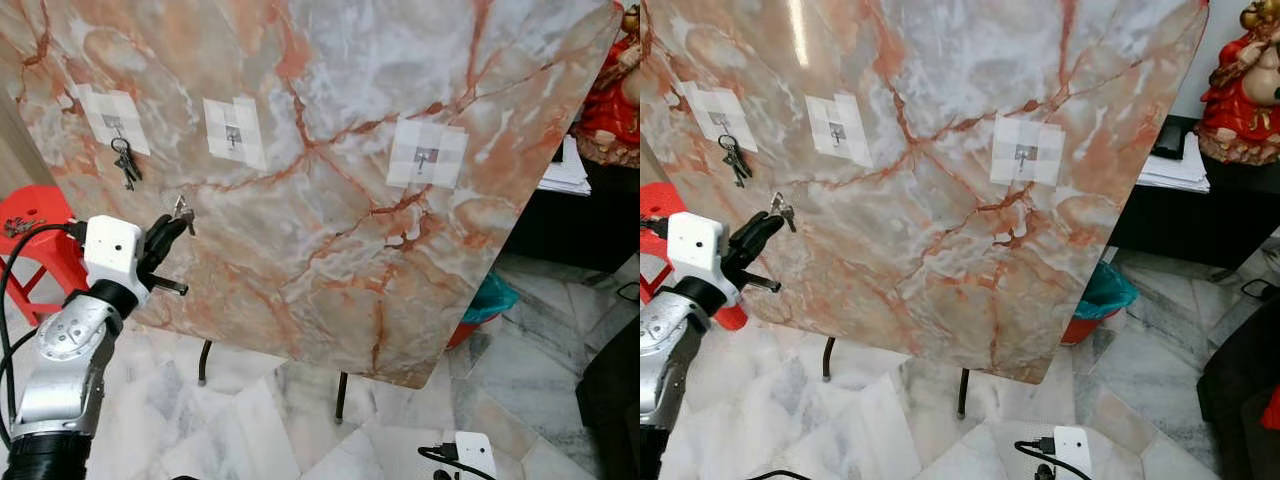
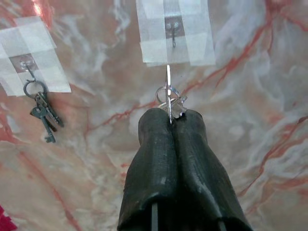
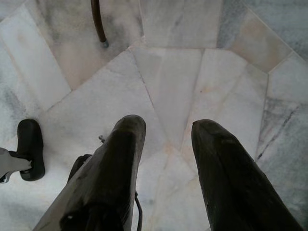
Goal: Hang keys on a hook
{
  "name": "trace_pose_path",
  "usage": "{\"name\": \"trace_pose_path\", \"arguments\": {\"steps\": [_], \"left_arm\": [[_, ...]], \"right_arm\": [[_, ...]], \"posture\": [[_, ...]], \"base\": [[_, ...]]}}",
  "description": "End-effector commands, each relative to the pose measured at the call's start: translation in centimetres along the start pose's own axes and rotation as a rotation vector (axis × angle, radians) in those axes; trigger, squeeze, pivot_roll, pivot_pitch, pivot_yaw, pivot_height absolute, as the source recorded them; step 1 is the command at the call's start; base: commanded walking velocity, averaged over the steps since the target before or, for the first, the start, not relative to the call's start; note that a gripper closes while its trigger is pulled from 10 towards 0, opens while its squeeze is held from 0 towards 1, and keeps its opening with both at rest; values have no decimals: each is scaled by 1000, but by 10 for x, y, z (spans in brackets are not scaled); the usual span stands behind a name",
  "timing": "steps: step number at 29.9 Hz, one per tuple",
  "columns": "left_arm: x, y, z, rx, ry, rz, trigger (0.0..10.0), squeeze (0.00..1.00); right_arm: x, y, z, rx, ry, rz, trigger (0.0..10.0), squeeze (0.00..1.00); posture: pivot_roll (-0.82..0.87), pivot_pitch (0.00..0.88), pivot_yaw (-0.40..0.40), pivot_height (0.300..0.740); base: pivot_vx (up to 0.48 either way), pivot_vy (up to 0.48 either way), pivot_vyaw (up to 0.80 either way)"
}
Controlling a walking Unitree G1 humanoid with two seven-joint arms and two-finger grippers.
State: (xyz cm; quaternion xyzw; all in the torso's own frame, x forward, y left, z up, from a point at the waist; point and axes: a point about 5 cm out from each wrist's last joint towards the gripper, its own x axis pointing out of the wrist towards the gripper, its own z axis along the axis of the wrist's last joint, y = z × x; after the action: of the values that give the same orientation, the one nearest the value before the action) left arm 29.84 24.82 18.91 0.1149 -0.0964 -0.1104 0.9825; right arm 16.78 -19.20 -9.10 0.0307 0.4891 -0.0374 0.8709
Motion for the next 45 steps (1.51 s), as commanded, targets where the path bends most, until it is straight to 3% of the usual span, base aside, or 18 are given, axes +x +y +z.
{"name": "trace_pose_path", "arguments": {"steps": [1,7,9,16,29,45], "left_arm": [[-3,4,6,-3,-14,-11,10000,0],[-4,3,8,-15,-20,-33,10000,0],[-5,2,14,-7,-19,-104,10000,0],[-5,2,22,35,-8,-172,10000,0],[-3,1,23,45,-10,-159,10000,0],[0,-6,22,33,-23,-159,10000,0]], "right_arm": [[-1,-3,-3,10,5,-8,10000,0],[-1,-2,-4,8,6,-5,10000,0],[-1,-1,-4,13,2,-3,10000,0],[-1,-1,-2,21,-5,-5,10000,0],[0,-2,0,14,-11,-3,10000,0],[0,-1,2,-2,-11,3,10000,0]], "posture": [[123,22,-59,740],[122,16,-57,740],[121,12,-57,740],[124,19,-60,740],[122,35,-71,740],[119,39,-81,740]], "base": [[0,0,0],[0,0,0],[0,0,0],[0,0,0],[0,0,0],[266,0,0]]}}
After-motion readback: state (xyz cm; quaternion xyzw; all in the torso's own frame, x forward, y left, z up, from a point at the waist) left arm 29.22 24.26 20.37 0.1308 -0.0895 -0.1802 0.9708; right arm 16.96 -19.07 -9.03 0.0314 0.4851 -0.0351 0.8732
